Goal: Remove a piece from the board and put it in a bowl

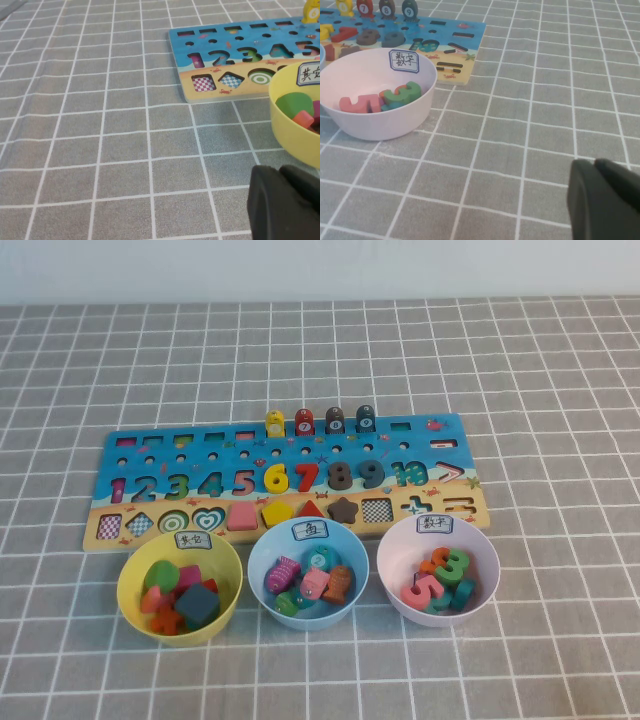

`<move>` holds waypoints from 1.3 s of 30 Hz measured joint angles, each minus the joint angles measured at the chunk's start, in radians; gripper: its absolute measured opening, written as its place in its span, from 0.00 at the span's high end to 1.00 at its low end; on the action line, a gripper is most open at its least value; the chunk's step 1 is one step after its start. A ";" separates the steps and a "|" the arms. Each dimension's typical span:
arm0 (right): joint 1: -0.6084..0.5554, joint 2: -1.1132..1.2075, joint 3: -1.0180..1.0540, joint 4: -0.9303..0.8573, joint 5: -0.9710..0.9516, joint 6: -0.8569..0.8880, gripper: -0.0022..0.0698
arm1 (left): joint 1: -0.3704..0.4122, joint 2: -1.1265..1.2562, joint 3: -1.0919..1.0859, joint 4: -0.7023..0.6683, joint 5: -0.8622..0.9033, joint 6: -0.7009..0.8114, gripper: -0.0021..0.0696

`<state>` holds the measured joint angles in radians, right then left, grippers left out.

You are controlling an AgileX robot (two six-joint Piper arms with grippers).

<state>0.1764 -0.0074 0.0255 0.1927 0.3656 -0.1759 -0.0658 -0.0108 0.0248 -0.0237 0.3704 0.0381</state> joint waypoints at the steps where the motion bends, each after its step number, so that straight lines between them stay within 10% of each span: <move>1: 0.000 0.000 0.000 0.000 0.000 0.000 1.00 | 0.000 0.000 0.000 0.000 0.000 0.000 0.98; 39: 0.000 0.000 0.000 0.207 -0.101 -0.002 1.00 | 0.000 0.000 0.000 0.000 0.000 0.000 0.98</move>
<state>0.1764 -0.0074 0.0255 0.4001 0.2647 -0.1777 -0.0658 -0.0108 0.0248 -0.0237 0.3704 0.0381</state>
